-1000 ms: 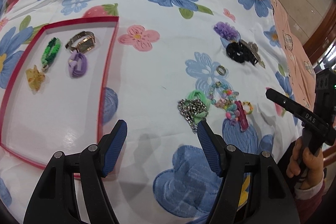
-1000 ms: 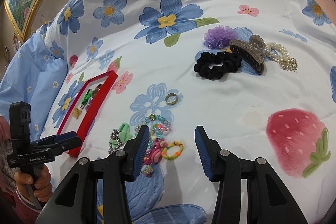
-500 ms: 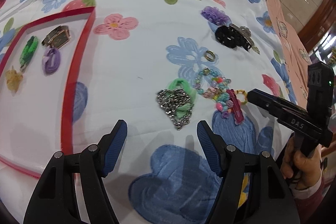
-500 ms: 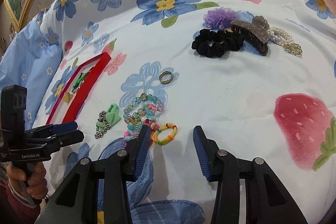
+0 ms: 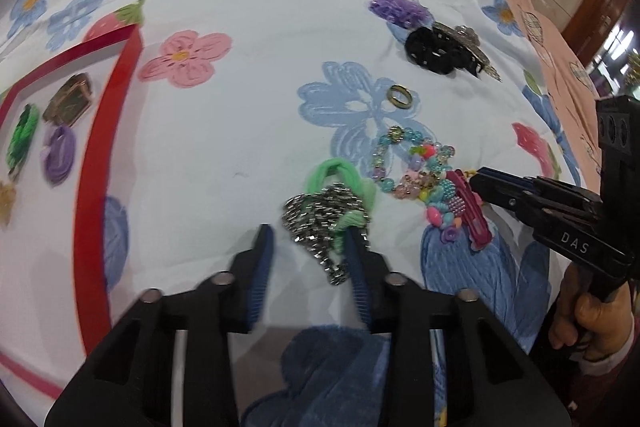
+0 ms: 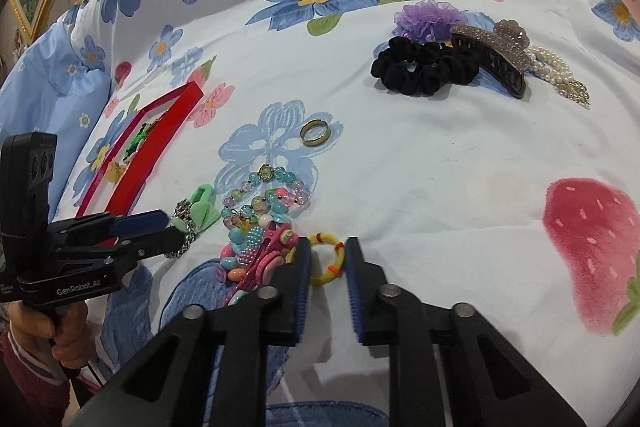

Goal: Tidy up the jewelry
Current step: 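Grasp the silver chain with the left tool while the right tool grasps a yellow hair tie, then carry the silver chain into the tray and open the left tool while the right tool holds the hair tie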

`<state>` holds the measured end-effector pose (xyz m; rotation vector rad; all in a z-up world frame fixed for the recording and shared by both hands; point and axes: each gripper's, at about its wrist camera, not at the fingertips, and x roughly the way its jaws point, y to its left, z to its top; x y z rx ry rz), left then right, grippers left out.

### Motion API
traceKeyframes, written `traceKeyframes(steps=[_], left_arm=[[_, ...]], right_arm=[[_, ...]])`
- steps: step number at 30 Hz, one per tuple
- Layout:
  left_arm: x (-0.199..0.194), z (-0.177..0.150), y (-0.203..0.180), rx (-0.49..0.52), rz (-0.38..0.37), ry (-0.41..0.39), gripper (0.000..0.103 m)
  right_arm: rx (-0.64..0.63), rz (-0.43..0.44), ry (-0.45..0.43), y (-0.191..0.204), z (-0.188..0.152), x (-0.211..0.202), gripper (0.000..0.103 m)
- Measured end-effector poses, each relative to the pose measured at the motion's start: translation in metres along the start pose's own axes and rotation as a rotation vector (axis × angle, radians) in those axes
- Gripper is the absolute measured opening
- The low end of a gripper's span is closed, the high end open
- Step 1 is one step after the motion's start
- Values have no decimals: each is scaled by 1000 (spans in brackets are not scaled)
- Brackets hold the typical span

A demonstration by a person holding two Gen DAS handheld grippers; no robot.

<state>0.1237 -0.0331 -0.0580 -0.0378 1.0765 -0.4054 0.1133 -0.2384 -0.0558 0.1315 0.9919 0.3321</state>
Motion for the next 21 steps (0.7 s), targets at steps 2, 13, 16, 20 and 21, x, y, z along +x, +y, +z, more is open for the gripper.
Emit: traceKeyframes(steps=[2,13,16,20,21], left_arm=[[2,1,-1,10,-24,-1,15],[-37,-3,-6,14,-46,-67,8],[-55,-4,-11,25,-62,-95,8],[-66,-8,-13,36,-55,-103,8],[-65,-9,-13,37,-56,-97,8]], right_arm=[[0,-6,-4,0,-1,2,6],[10,25,-50,0,6,-15,4],[3,37,-75,4,10,-26,4],[-9,55,-91,12,12,-33,4],[-12,60,-92,14,11,-34,4]])
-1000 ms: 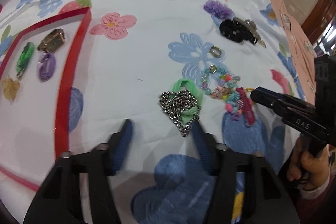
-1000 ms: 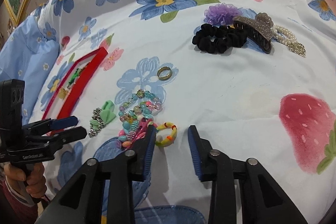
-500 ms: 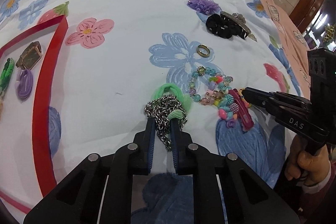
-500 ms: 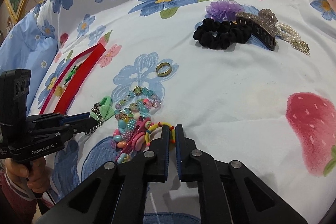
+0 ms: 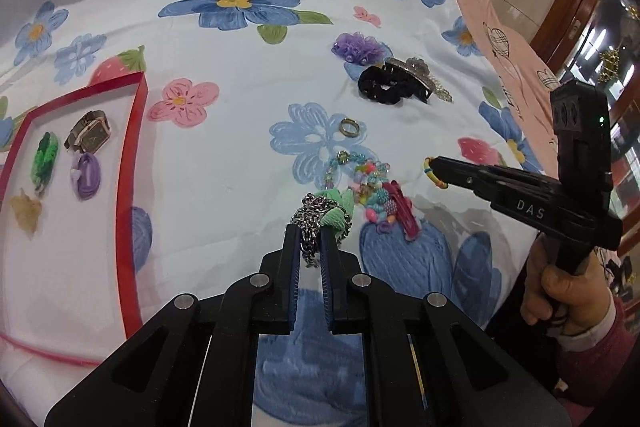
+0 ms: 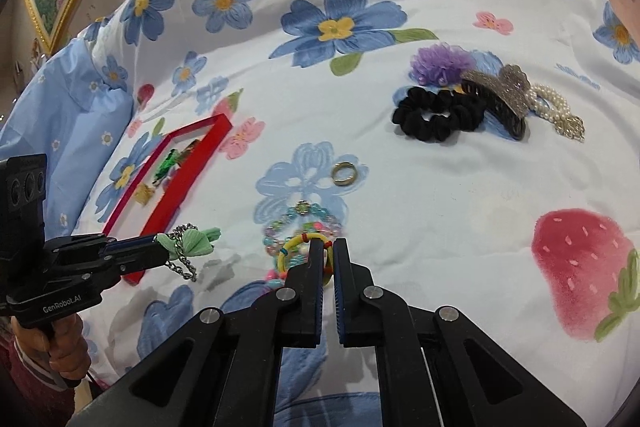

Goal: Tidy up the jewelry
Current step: 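Carry the silver chain into the tray and open the left tool while the right tool holds the hair tie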

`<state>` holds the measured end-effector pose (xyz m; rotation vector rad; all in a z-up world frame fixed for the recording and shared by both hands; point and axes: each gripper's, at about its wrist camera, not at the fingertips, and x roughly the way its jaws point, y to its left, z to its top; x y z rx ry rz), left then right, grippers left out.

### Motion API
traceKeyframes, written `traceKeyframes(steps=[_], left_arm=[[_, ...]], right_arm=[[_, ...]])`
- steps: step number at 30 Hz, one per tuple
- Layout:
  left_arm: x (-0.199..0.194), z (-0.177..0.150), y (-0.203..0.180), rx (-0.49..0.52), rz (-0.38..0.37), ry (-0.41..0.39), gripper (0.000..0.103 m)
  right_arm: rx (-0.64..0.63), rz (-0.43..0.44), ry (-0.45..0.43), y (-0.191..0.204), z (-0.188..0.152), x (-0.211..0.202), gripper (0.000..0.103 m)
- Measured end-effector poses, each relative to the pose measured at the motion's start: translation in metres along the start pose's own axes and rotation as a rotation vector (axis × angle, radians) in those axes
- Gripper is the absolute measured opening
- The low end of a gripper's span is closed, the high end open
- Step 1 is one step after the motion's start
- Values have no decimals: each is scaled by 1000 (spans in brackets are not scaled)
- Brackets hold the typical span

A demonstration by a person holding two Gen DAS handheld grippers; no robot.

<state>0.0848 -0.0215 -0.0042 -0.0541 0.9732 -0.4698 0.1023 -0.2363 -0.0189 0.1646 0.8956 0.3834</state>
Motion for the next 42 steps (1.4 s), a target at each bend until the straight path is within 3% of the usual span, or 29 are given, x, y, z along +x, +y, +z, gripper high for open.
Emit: traceKeyframes(steps=[6,7,8,9,11,16,19,21,23,26,30,42], left_arm=[[15,-20,3,-19,21,70,10],[18,-23,5,-35,26,97,14],[19,-25,7,-45,27,113,25],[18,-28,8,-49,30,111,34],[11,-30,8,-52,37,92,41],[1,-20,11,-72,31,46,41],[11,-11,16,-89,34,51,39],[22,-8,16,-81,8,81,31],[34,-11,12,-65,1,115,31],[39,-16,9,-57,9,115,14],[19,-12,0,-25,51,53,5],[-52,4,2,-30,46,-111,4]], right_arm=[[-11,13,1,8,-5,-3,4],[-13,10,0,8,-6,-4,4],[-13,12,0,8,-7,-5,4],[-12,13,-1,8,-8,-6,4],[-9,10,-7,7,-8,-9,4],[-1,13,-17,5,-9,-13,4],[1,15,-16,5,-10,-12,4],[3,17,-10,4,-12,-11,4],[7,20,-8,3,-12,-11,4],[10,19,-13,2,-11,-12,4],[13,24,-21,2,-10,-15,4],[-31,71,-43,30,-2,-21,4]])
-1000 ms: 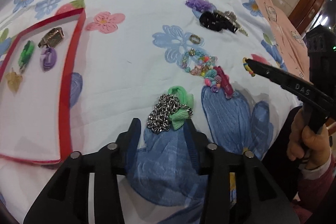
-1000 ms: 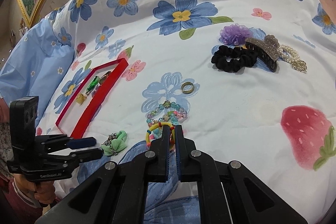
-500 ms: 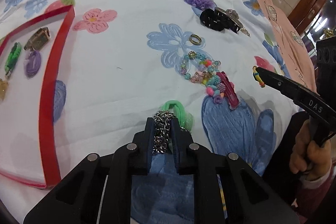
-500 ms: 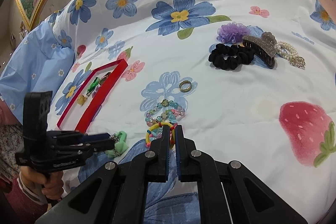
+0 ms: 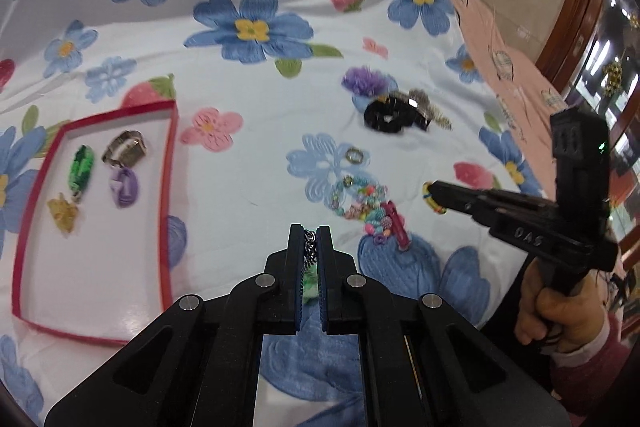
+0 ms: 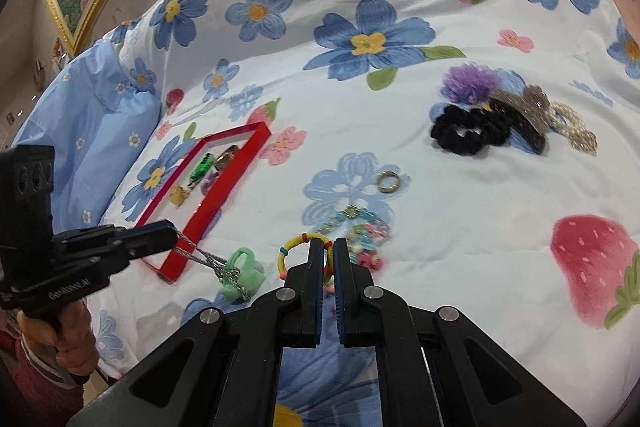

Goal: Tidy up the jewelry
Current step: 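Carry the silver chain into the tray and open the left tool while the right tool holds the hair tie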

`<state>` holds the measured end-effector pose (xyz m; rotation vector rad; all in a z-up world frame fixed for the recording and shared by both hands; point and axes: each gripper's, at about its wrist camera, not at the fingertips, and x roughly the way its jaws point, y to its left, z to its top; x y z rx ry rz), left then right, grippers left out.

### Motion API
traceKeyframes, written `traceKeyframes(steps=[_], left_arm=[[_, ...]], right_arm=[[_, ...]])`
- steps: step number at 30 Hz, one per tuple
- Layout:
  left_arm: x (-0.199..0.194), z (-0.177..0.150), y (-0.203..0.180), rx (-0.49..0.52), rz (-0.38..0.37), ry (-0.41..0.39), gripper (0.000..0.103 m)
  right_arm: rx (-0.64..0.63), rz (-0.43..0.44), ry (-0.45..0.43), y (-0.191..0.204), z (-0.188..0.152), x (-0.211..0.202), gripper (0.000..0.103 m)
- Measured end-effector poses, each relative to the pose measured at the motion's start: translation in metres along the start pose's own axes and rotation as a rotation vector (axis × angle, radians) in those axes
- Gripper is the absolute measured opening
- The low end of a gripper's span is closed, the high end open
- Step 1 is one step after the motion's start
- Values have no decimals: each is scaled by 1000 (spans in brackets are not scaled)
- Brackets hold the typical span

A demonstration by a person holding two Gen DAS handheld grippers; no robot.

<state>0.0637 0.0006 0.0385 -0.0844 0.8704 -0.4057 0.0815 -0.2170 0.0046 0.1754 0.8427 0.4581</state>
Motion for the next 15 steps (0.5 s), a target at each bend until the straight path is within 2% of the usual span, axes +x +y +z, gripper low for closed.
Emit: traceKeyframes(steps=[10,15], left_arm=[[-40,13,24,-69,-12,-92,4],[-51,19,27,-56,-2,-113,4]], right_arm=[[-64,54,-14,39,13,6,4],[-82,75,-17,50,19,12,4]])
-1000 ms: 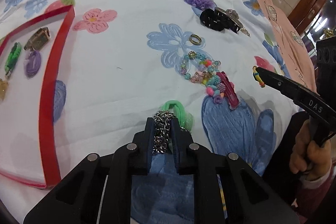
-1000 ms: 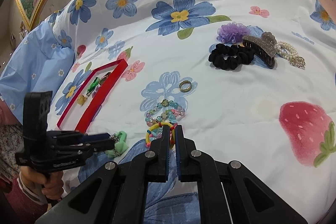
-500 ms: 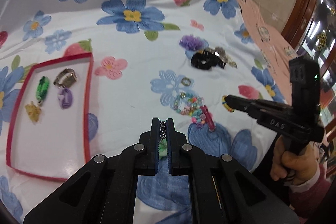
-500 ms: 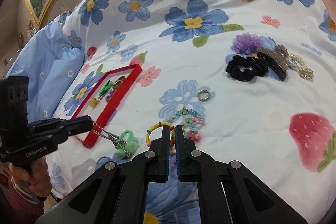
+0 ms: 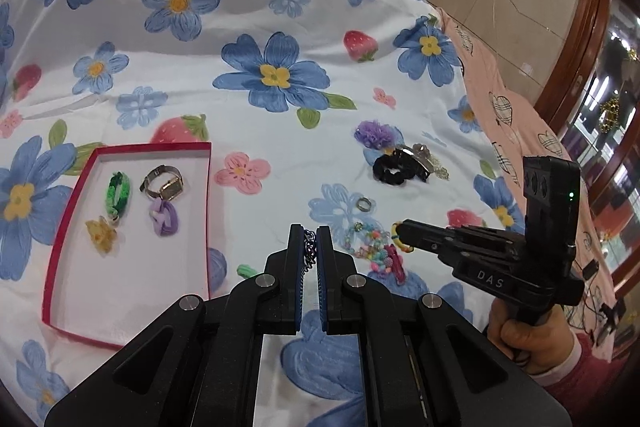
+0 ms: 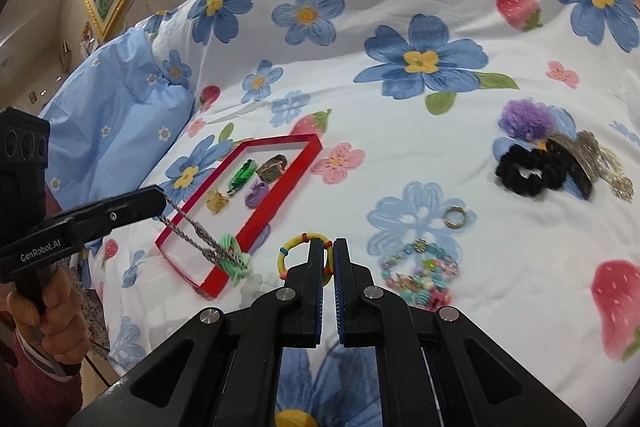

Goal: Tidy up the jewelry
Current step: 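Carry the silver chain into the tray and open the left tool while the right tool holds the hair tie, then lower the left tool onto the gold ring and close on it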

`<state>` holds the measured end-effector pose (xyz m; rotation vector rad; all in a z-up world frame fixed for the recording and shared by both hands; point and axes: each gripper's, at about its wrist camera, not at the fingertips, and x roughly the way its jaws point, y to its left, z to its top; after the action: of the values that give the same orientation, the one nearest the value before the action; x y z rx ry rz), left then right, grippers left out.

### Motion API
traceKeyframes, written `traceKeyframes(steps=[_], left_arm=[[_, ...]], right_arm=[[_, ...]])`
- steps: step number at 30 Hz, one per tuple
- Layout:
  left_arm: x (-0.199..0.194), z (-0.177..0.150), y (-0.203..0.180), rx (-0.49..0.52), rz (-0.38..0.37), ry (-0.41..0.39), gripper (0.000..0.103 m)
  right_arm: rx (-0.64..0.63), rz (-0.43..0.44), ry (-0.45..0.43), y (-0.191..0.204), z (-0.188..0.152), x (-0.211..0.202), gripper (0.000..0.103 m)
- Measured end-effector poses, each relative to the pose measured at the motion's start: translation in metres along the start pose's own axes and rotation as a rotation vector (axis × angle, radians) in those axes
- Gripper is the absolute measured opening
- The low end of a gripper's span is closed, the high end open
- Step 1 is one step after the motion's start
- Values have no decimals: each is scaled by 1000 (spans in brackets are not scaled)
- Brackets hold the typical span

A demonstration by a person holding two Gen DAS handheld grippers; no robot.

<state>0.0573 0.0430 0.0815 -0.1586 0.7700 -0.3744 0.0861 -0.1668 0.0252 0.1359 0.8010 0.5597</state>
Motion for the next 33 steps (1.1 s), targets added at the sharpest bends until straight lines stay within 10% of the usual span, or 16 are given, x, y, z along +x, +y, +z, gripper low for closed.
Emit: traceKeyframes(steps=[33], left_arm=[[141,-14,-36,60,-9,261,25]], right_arm=[[149,-134,8,-91,-13,-10,4]])
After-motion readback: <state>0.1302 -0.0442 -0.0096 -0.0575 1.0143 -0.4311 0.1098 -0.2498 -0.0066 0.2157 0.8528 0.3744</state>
